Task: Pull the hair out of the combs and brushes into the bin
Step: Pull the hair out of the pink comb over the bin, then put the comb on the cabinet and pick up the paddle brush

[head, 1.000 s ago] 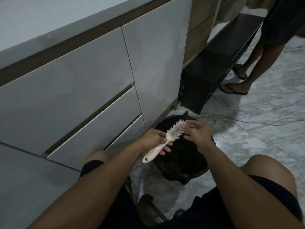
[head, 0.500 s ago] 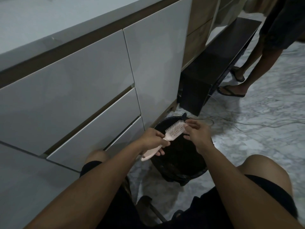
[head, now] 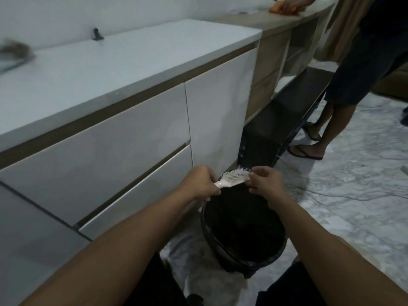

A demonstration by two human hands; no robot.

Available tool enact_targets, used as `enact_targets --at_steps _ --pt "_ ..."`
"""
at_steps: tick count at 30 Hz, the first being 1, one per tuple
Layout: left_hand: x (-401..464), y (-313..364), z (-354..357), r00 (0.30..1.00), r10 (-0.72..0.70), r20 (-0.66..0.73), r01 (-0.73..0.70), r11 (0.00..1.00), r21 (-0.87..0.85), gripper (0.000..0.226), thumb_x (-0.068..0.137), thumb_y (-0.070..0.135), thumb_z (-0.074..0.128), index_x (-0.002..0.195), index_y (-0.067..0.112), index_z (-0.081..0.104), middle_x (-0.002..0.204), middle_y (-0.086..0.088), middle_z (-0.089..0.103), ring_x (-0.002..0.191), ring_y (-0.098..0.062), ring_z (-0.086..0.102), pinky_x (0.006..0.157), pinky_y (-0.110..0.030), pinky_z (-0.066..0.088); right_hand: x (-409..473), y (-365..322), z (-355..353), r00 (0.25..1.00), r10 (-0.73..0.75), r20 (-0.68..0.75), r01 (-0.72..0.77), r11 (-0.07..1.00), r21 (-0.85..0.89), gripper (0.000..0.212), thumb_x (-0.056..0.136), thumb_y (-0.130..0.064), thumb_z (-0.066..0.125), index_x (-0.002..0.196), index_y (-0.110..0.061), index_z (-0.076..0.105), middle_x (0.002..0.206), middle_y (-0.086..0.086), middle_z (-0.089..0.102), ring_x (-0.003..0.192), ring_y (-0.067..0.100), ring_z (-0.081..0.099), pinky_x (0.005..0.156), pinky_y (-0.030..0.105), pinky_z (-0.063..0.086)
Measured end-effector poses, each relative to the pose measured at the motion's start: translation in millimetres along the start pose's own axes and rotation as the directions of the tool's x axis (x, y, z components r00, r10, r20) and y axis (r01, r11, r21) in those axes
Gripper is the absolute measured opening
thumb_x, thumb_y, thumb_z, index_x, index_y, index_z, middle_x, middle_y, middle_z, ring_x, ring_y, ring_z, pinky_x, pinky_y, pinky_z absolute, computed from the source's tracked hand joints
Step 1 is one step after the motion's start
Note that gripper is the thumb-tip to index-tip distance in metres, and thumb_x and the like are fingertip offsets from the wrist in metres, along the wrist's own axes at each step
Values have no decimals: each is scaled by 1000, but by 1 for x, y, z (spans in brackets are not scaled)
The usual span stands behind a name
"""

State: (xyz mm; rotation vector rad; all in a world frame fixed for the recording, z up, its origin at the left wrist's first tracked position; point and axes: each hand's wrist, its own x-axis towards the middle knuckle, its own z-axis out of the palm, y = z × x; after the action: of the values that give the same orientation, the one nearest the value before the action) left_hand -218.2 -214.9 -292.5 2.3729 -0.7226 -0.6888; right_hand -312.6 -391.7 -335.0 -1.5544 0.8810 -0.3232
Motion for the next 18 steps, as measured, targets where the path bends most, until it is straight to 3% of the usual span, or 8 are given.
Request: enact_targets --at_steps 2,5,8,13,15,18 --pt "-2 8 -20 999 31 -40 -29 999 37 15 72 14 73 86 10 79 61 -11 72 51 -23 69 55 -31 59 1 -23 3 998 -63 -18 61 994 -91 7 86 -11 67 91 -16 65 96 13 69 84 29 70 62 39 59" --pt "-6 21 -52 993 59 -98 -54 997 48 14 73 14 71 84 10 77 63 -13 74 58 -26 74 58 -35 61 4 -64 9 984 -176 -16 168 962 -215 13 82 -14 70 77 -25 66 88 11 73 76 25 72 70 43 61" --pt "-13 36 -86 981 96 -166 -85 994 75 11 74 14 71 84 12 75 62 -13 73 56 -24 73 51 -29 57 -3 -114 11 963 -267 38 265 913 -310 6 86 -15 67 90 -17 70 88 6 72 72 19 72 71 34 61" --pt "-30 53 -152 928 175 -329 -128 979 161 14 73 19 73 85 13 76 61 -4 74 56 -14 72 66 -34 62 -13 -187 20 887 -434 159 460 797 -391 17 87 -22 66 103 -17 71 96 2 71 86 15 68 84 37 58" --pt "-41 57 -179 910 194 -366 -143 976 161 15 75 20 74 88 14 77 67 -4 75 58 -13 73 67 -35 63 -16 -217 30 852 -493 178 520 750 -409 16 86 -24 68 101 -19 73 100 1 71 95 15 65 90 35 55" --pt "-60 59 -217 893 171 -416 -148 985 87 11 75 15 75 84 9 76 68 -10 75 57 -18 73 55 -29 61 -24 -258 52 802 -572 172 586 694 -419 4 82 -24 70 86 -24 73 89 -1 71 91 18 65 86 39 55"
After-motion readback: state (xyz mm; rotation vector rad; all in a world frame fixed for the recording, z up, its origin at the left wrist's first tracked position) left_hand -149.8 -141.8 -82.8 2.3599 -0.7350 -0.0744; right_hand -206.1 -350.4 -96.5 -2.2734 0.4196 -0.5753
